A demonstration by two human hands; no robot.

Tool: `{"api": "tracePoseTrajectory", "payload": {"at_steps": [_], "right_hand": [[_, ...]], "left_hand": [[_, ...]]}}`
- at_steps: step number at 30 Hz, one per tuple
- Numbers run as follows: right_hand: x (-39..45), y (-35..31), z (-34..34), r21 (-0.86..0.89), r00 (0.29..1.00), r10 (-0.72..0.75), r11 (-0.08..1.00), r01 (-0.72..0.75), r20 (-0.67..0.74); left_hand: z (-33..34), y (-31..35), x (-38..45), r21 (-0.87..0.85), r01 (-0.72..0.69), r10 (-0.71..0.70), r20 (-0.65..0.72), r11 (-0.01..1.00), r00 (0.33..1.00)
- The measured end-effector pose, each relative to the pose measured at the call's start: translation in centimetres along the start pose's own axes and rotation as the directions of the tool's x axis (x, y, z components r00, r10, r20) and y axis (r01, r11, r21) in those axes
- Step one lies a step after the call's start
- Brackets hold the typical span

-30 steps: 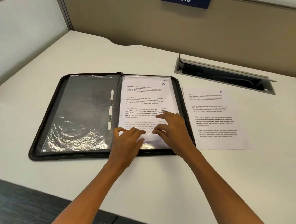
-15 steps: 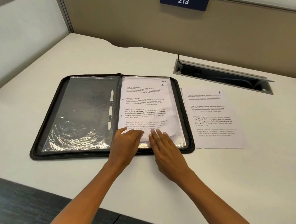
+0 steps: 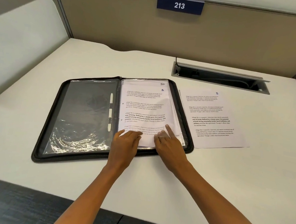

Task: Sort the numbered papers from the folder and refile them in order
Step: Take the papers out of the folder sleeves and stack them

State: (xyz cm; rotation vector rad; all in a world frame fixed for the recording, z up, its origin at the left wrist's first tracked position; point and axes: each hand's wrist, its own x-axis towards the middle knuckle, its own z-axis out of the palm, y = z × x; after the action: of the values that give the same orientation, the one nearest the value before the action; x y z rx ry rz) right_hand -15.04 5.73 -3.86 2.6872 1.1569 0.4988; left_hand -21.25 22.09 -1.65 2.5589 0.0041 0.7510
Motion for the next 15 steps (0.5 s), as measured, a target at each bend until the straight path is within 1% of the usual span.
{"api": "tracePoseTrajectory", "payload": {"at_steps": [2, 3, 5, 6, 8, 11, 15], "right_hand": [[-0.1, 0.2, -0.2, 0.067, 0.998, 0.002, 0.998, 0.002, -0.063], [-0.1, 0.2, -0.4, 0.115, 0.997, 0.006, 0.993, 0.003, -0.083], [-0.4, 0.2, -0.9, 0.198, 0.995, 0.006, 0.98, 0.014, -0.103], [-0.6, 0.2, -1.0, 0.22, 0.994, 0.004, 0.975, 0.021, -0.112], [-1.3, 0.2, -1.1, 0.246, 0.992, -0.008, 0.969, 0.038, -0.122], [-2.6, 0.1, -0.8, 0.294, 0.988, -0.039, 0.952, 0.082, -0.149], [-5.0, -0.2, -0.5, 0.351, 0.979, -0.07, 0.926, 0.136, -0.194]], "left_hand": [[0.2, -0.2, -0.6, 0.005, -0.008, 0.008, 0.038, 1.0, 0.999], [0.2, -0.4, -1.0, -0.004, -0.008, 0.008, 0.078, 1.0, 0.997], [0.2, -0.7, -1.9, -0.021, -0.01, 0.013, 0.152, 1.0, 0.988], [0.1, -0.8, -2.4, -0.02, -0.014, 0.017, 0.164, 1.0, 0.986], [-0.2, -1.0, -3.4, -0.017, 0.002, 0.001, 0.177, 1.0, 0.984], [-0.5, -1.9, -4.8, -0.01, 0.065, -0.062, 0.169, 0.998, 0.984], [-0.9, -2.5, -6.0, 0.007, 0.08, -0.08, 0.149, 0.997, 0.986]]}}
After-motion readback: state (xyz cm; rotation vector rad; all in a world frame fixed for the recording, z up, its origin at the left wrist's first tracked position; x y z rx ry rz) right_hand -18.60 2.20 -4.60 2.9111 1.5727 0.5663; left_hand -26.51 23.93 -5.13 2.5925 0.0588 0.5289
